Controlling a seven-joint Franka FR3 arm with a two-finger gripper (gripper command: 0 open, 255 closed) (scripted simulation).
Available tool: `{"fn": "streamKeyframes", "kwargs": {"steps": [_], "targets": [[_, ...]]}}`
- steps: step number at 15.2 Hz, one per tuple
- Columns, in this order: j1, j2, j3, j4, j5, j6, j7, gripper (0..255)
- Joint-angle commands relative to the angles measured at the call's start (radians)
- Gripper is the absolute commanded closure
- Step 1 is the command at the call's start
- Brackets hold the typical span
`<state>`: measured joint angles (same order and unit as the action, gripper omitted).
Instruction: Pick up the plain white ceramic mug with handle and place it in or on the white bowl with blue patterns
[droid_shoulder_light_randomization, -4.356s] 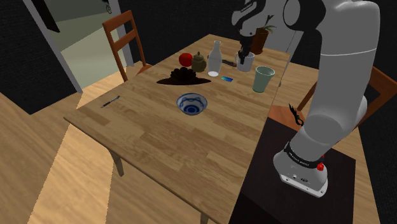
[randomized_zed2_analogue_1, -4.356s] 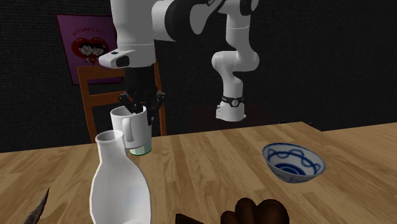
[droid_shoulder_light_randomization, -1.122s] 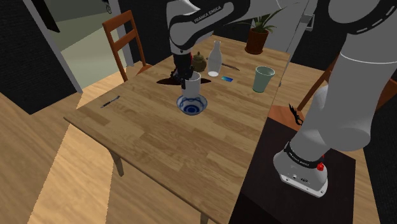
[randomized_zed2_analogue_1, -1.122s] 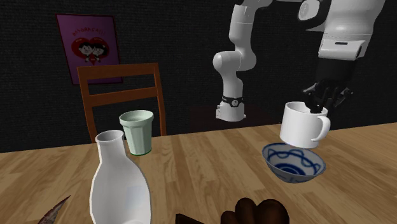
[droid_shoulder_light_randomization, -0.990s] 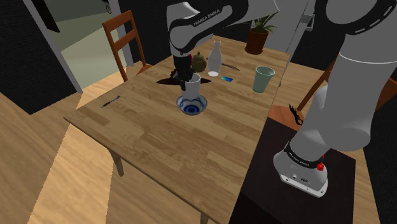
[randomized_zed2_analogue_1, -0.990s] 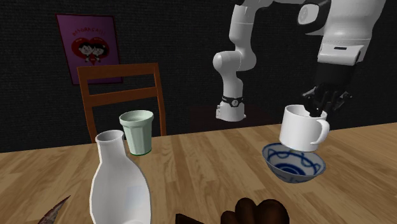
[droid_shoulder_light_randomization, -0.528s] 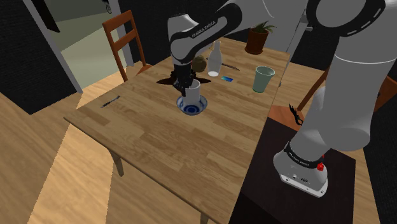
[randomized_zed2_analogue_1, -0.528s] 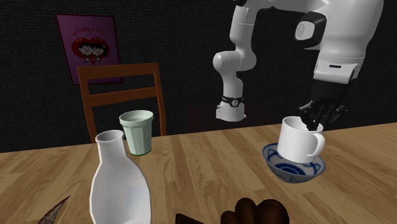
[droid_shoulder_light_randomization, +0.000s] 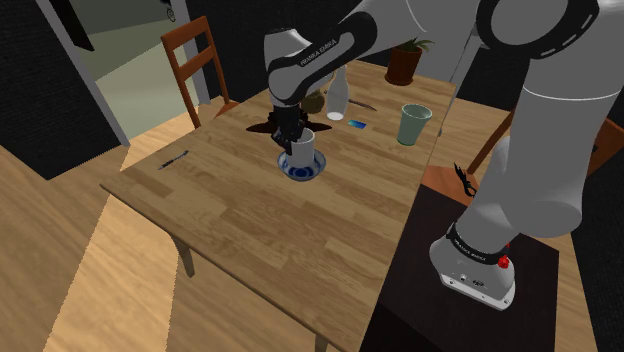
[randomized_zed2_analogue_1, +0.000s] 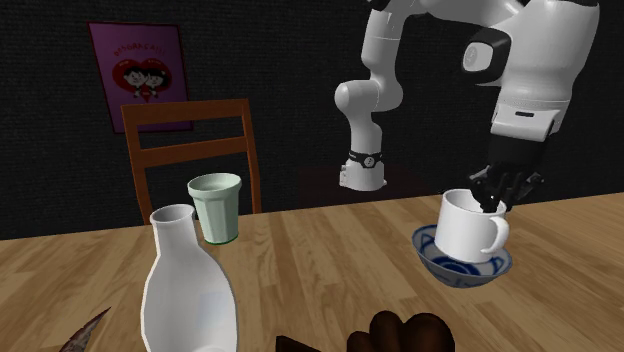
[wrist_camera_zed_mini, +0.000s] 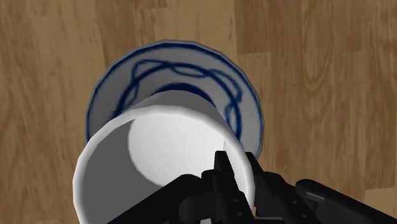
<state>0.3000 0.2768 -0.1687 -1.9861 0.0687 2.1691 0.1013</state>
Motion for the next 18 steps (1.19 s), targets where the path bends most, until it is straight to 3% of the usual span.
{"fn": "streamKeyframes", "kwargs": {"steps": [1, 2, 7, 11, 18], "targets": [[0.000, 0.000, 0.000, 0.000, 0.000, 0.000, 0.000, 255], [0.000, 0.000, 0.000, 0.000, 0.000, 0.000, 0.000, 0], [0.000, 0.000, 0.000, 0.000, 0.000, 0.000, 0.000, 0], [0.002, -0.050, -0.005, 0.067, -0.013, -0.116, 0.009, 0], [0.002, -0.050, -0.005, 0.067, -0.013, -0.116, 0.009, 0]]}}
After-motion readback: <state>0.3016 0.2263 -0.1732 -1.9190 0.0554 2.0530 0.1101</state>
